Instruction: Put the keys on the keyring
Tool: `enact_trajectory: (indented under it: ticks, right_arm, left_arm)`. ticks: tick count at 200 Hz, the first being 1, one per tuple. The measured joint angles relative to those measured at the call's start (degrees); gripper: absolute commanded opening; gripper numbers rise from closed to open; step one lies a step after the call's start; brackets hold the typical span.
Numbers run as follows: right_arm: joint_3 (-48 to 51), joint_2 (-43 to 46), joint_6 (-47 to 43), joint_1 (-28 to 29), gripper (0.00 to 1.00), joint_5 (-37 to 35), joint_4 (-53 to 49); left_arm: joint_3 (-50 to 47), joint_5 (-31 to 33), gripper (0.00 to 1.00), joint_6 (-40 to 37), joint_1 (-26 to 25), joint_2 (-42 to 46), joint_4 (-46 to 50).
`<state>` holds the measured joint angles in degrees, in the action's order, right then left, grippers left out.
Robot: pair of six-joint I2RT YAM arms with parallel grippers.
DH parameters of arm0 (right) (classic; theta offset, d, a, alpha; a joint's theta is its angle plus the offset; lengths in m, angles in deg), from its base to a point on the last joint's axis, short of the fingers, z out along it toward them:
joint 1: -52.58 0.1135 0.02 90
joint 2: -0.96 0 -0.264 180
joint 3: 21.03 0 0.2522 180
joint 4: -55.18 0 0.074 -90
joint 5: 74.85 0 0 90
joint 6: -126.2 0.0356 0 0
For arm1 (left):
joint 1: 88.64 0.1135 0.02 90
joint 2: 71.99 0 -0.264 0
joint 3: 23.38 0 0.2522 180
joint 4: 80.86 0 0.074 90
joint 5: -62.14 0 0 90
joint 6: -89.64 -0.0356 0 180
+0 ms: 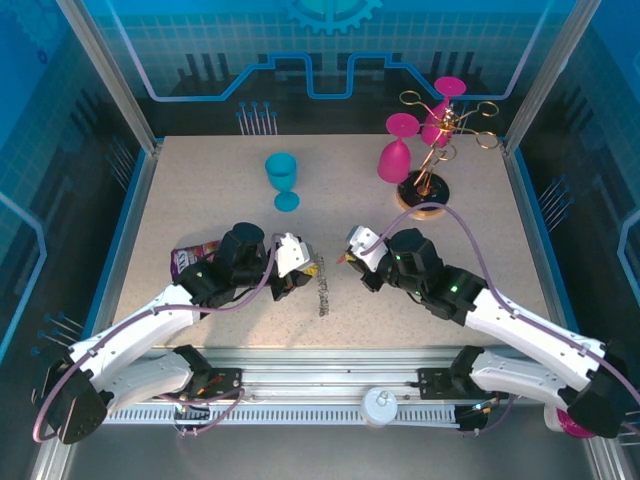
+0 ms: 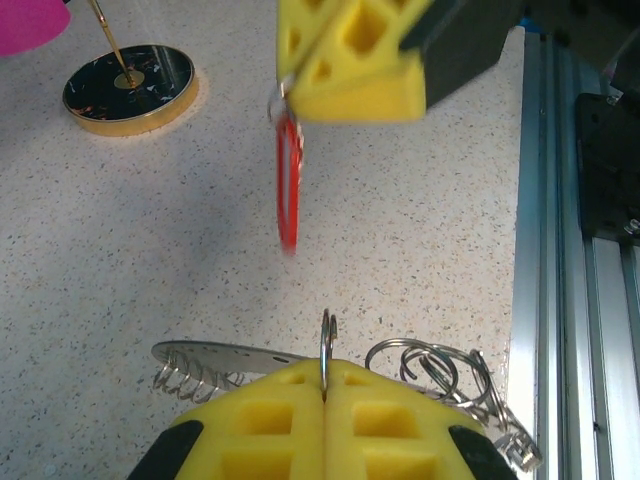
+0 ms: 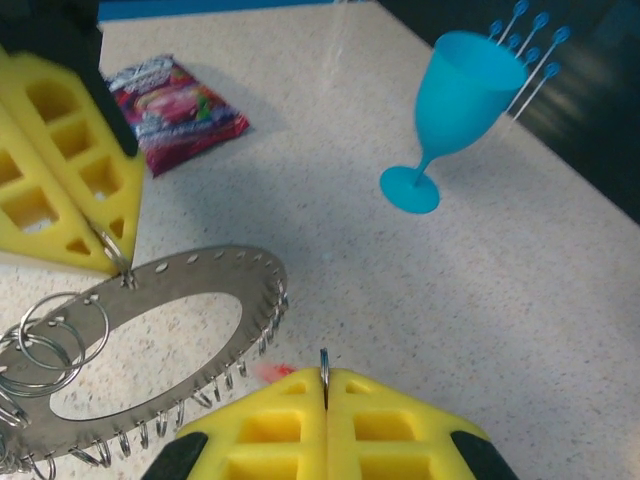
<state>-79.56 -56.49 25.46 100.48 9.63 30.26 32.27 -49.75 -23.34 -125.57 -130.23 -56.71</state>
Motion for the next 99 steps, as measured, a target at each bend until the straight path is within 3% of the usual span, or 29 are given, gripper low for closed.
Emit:
enact_trajectory:
  ticks: [34,99]
  right_arm:
    - [-0.81,-5.27,-0.04,1.33,0.00,4.28,-0.76]
    - [-1.09,-6.12,1.29,1.62,0.00,11.23,2.71]
  left_arm:
    - [0.00,-0.02,0.00,0.15,0.00,0.00,0.02]
    - [0.00,-0.02,0.00,0.15,0.00,-0.22,0.02]
